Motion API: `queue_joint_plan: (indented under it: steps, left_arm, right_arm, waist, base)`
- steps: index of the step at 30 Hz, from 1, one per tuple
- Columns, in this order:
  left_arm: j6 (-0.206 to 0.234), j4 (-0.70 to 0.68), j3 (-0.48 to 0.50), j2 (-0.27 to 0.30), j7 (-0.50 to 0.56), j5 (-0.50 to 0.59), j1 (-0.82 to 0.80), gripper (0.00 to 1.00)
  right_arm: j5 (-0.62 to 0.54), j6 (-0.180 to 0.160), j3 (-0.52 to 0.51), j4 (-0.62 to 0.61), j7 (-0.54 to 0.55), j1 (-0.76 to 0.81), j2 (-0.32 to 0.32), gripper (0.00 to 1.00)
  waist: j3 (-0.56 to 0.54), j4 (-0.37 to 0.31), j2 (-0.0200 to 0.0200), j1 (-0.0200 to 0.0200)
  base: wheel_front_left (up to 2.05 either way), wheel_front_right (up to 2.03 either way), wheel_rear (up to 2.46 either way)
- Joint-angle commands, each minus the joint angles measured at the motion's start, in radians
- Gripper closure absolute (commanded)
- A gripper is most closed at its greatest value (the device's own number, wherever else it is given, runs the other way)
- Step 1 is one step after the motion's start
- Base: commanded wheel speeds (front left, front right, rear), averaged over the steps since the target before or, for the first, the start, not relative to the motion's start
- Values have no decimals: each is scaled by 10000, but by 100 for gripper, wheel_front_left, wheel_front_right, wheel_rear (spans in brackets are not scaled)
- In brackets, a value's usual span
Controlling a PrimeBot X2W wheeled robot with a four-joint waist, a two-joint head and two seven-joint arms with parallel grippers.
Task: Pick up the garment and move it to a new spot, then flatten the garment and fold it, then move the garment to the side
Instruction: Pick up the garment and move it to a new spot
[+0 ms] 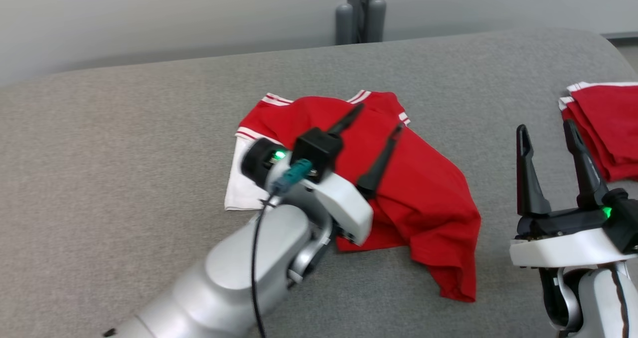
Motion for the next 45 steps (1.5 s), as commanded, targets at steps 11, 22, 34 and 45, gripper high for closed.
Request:
queue_joint_plan:
  steps: [11, 22, 34, 45]
  left_arm:
    - [311, -742, 2360, 2703, -260, 1529, 2228, 0]
    - [232, -2436, 5103, 2690, -250, 2745, 5466, 0]
    - [-1284, -3532, 7947, 923, -251, 4234, 7498, 0]
    - [-2479, -3590, 8933, 130, -252, 5439, 7868, 0]
  right_arm:
    - [-756, -8, 666, -22, -45, 911, -48, 0]
    - [-690, -8, 663, -210, -45, 1524, -49, 0]
    - [-534, -8, 826, -31, -45, 1778, -46, 0]
    - [-486, -8, 717, 267, -47, 1766, -46, 0]
  waist:
    - [-1063, 1352, 0, 0]
    - [-1548, 1639, 0, 0]
    - [-1731, 1495, 0, 0]
    - [-1768, 1426, 0, 0]
  base:
    - [0, 0, 0]
    - [0, 0, 0]
    - [0, 0, 0]
    - [0, 0, 0]
